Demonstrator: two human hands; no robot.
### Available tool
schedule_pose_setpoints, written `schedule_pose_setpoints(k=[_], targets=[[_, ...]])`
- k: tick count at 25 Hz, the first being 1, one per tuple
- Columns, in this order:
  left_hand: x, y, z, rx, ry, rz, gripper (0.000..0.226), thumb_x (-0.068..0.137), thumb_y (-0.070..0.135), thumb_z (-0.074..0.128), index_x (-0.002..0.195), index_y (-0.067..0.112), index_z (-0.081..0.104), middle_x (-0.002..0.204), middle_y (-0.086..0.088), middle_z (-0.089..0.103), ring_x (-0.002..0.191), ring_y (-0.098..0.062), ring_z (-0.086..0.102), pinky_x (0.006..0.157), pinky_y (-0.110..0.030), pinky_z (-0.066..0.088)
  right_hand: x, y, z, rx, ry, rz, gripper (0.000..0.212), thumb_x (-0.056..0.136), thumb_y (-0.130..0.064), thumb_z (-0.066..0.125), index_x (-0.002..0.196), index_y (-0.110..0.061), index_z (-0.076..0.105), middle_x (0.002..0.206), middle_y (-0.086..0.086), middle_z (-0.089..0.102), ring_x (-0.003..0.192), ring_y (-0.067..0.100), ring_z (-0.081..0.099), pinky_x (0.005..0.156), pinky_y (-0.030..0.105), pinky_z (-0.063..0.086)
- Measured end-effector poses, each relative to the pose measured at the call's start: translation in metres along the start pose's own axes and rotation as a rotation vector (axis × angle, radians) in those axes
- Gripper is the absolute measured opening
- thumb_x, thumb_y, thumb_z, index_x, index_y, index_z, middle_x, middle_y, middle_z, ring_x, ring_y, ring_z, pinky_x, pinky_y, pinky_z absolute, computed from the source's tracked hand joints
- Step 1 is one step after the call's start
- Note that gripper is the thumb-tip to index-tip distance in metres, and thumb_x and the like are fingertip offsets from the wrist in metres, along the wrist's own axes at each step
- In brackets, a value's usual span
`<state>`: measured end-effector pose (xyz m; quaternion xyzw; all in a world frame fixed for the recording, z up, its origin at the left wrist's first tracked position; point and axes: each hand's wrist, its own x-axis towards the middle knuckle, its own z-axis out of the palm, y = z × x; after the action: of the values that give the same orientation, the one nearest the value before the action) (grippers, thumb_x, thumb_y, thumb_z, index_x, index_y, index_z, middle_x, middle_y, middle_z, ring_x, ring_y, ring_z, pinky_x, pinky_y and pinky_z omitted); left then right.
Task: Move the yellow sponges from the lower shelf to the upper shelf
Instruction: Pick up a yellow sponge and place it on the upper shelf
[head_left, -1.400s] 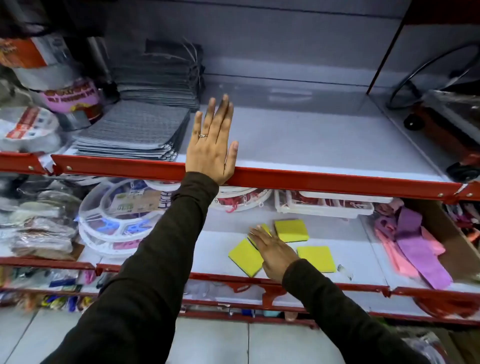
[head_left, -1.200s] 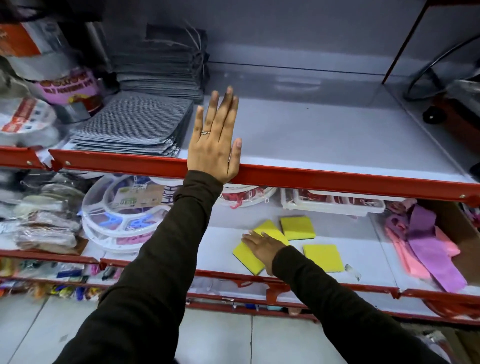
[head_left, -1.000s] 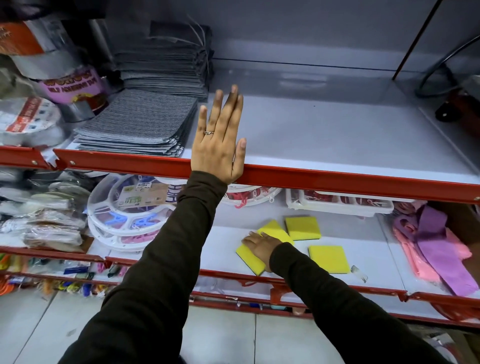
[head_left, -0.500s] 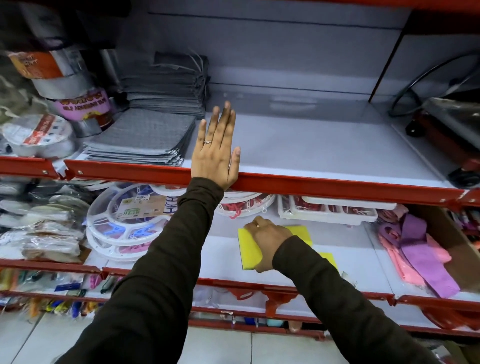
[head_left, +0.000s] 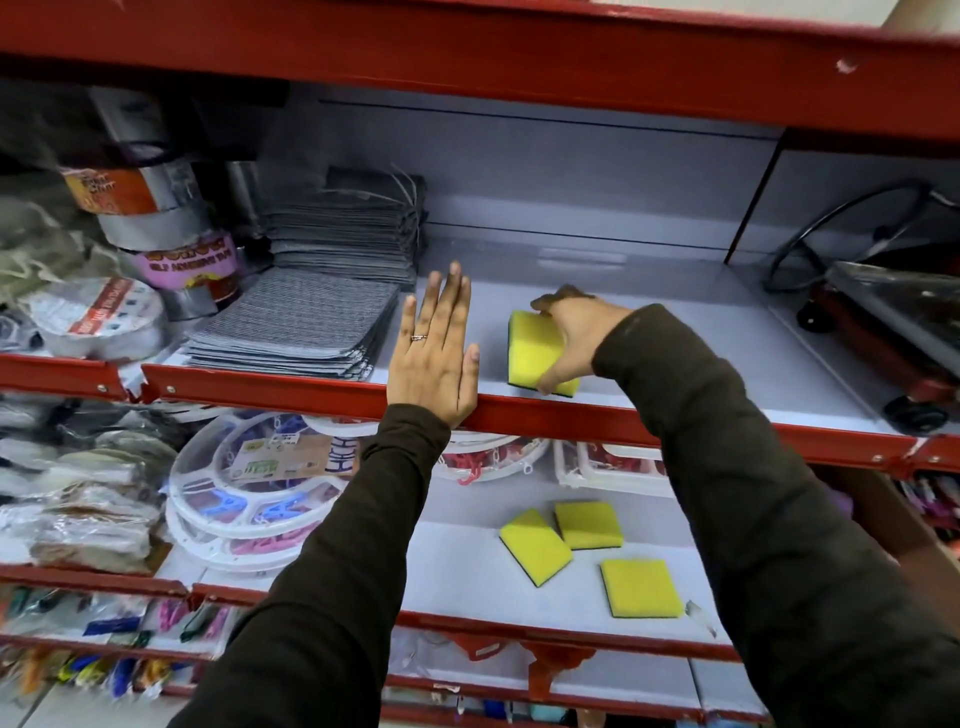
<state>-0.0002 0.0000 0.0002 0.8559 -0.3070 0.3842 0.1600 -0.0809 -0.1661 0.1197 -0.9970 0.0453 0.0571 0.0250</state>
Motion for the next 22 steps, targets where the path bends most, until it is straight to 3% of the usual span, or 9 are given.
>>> schedule_pose_setpoints(k=[5, 8, 11, 14, 17, 19, 22], targets=[[0.001, 0.000, 0.001, -0.006, 0.005, 0.002, 0.070, 0.095, 0.031, 0.028, 0.159, 0.004, 0.016, 0.168, -0.014, 0.016, 0.156, -0.029, 0.012, 0.128, -0.038, -0.006, 0.036, 0.003, 0.023, 0.009, -0.117, -0.018, 0.099, 0.071, -0.039, 0.079, 0.152, -0.016, 0.026, 0.154, 0.007, 0.038, 0.138, 0.025, 0.041, 0.109, 0.032, 0.038], [0.001, 0.000, 0.001, -0.011, 0.002, 0.000, 0.071, 0.095, 0.031, 0.029, 0.159, 0.005, 0.015, 0.168, -0.014, 0.016, 0.156, -0.030, 0.012, 0.128, -0.040, -0.005, 0.019, 0.009, 0.016, 0.060, -0.023, -0.041, 0.102, 0.066, -0.039, 0.084, 0.150, -0.021, 0.029, 0.153, 0.006, 0.038, 0.138, 0.025, 0.041, 0.111, 0.035, 0.039], [0.000, 0.000, 0.002, -0.014, 0.006, 0.004, 0.070, 0.096, 0.031, 0.028, 0.159, 0.004, 0.016, 0.168, -0.014, 0.017, 0.156, -0.030, 0.013, 0.128, -0.041, -0.003, -0.032, 0.011, 0.010, 0.265, 0.172, -0.174, 0.081, 0.061, -0.036, 0.087, 0.132, -0.028, 0.049, 0.133, 0.002, 0.051, 0.112, 0.021, 0.057, 0.088, 0.029, 0.049], [-0.001, 0.002, 0.002, -0.026, 0.013, 0.007, 0.069, 0.096, 0.032, 0.025, 0.159, 0.003, 0.017, 0.168, -0.014, 0.018, 0.156, -0.031, 0.014, 0.128, -0.043, 0.001, -0.080, 0.004, 0.036, 0.397, 0.048, -0.278, 0.062, 0.060, -0.026, 0.088, 0.114, -0.027, 0.057, 0.117, -0.006, 0.059, 0.093, 0.015, 0.059, 0.077, 0.024, 0.049], [-0.001, 0.001, 0.002, -0.025, 0.008, 0.003, 0.069, 0.096, 0.033, 0.024, 0.158, 0.003, 0.017, 0.167, -0.015, 0.019, 0.156, -0.032, 0.015, 0.128, -0.046, 0.004, -0.076, 0.003, 0.114, 0.319, -0.283, -0.157, 0.067, 0.064, -0.020, 0.087, 0.122, -0.024, 0.054, 0.125, -0.003, 0.057, 0.102, 0.017, 0.057, 0.081, 0.026, 0.046], [-0.001, 0.001, 0.003, -0.015, 0.003, -0.002, 0.069, 0.096, 0.033, 0.023, 0.158, 0.003, 0.017, 0.167, -0.016, 0.019, 0.156, -0.033, 0.015, 0.128, -0.047, 0.005, -0.050, 0.013, 0.177, 0.213, -0.446, -0.064, 0.075, 0.067, -0.014, 0.085, 0.133, -0.021, 0.049, 0.139, 0.006, 0.051, 0.115, 0.023, 0.054, 0.092, 0.030, 0.046], [-0.001, 0.001, 0.005, -0.020, 0.012, 0.005, 0.069, 0.097, 0.033, 0.022, 0.158, 0.003, 0.018, 0.167, -0.016, 0.020, 0.156, -0.033, 0.015, 0.128, -0.047, 0.006, -0.019, 0.028, 0.252, 0.060, -0.522, -0.020, 0.101, 0.071, -0.005, 0.080, 0.153, -0.016, 0.023, 0.163, 0.012, 0.018, 0.148, 0.030, 0.025, 0.119, 0.041, 0.030]])
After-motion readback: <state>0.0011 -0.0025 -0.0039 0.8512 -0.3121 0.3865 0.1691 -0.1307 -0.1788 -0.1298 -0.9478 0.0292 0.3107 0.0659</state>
